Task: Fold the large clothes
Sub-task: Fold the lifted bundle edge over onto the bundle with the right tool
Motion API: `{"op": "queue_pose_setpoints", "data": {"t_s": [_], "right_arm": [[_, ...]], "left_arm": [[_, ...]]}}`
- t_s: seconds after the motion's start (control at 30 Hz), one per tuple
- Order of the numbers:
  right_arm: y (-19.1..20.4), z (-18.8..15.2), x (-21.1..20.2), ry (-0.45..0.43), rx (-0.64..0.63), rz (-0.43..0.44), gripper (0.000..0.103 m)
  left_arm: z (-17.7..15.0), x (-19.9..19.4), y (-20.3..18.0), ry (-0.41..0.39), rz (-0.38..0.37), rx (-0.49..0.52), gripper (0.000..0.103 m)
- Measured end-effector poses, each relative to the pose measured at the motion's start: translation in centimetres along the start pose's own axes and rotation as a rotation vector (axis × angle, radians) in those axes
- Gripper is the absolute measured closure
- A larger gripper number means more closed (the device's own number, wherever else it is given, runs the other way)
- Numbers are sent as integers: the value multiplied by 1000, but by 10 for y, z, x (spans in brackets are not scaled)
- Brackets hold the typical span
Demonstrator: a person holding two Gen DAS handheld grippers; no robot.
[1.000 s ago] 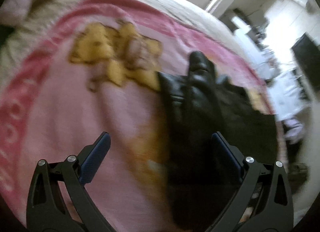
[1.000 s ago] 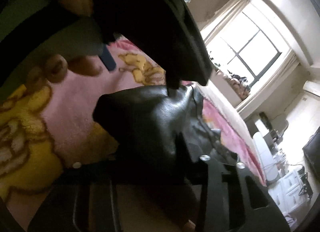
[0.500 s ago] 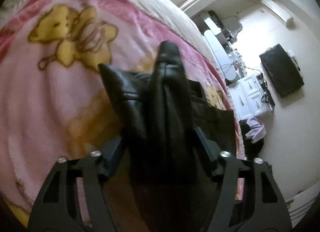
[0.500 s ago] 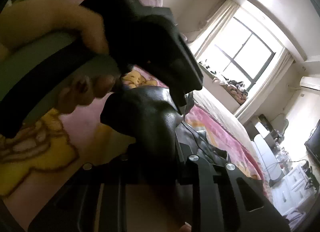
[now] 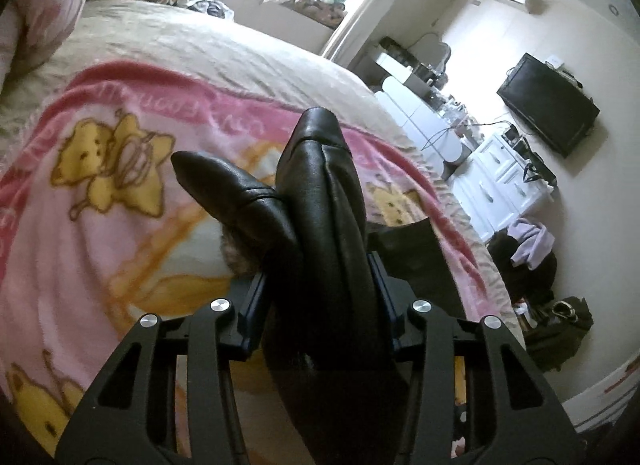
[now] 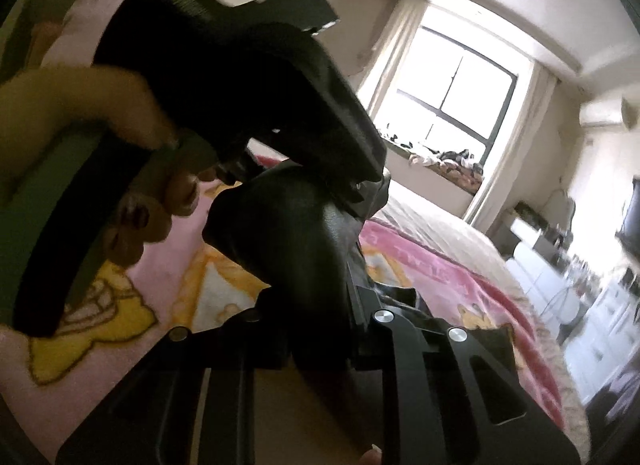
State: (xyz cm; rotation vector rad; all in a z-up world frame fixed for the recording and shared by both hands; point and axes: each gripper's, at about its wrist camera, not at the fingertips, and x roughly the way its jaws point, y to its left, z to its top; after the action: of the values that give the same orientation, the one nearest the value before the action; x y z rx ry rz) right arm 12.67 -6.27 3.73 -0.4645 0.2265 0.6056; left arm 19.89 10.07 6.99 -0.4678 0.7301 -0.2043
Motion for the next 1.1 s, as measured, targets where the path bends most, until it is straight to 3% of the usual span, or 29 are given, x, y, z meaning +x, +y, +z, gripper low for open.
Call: {"op": "queue_pose_setpoints", "data": {"t_s": [0.3,0.67,0.9,1.0,1.1], "right_arm": [[-65,-8,-35,-42,199,29,85],[-127,-42,-61,-40,436,61,85],[-170,-73,-62,14,673,93,85],[-188,-90,-67,34,786,96,85],[-211,-110,-66,83,917,100,85]], "left_arm": [[8,10,-83,22,52,135,59],[1,47,-153,74,75,220,52],[3,68,-181,122,-1,200,40],[2,66,-179,99,5,187,36],[-10,70,-166,97,57,171,35]]}}
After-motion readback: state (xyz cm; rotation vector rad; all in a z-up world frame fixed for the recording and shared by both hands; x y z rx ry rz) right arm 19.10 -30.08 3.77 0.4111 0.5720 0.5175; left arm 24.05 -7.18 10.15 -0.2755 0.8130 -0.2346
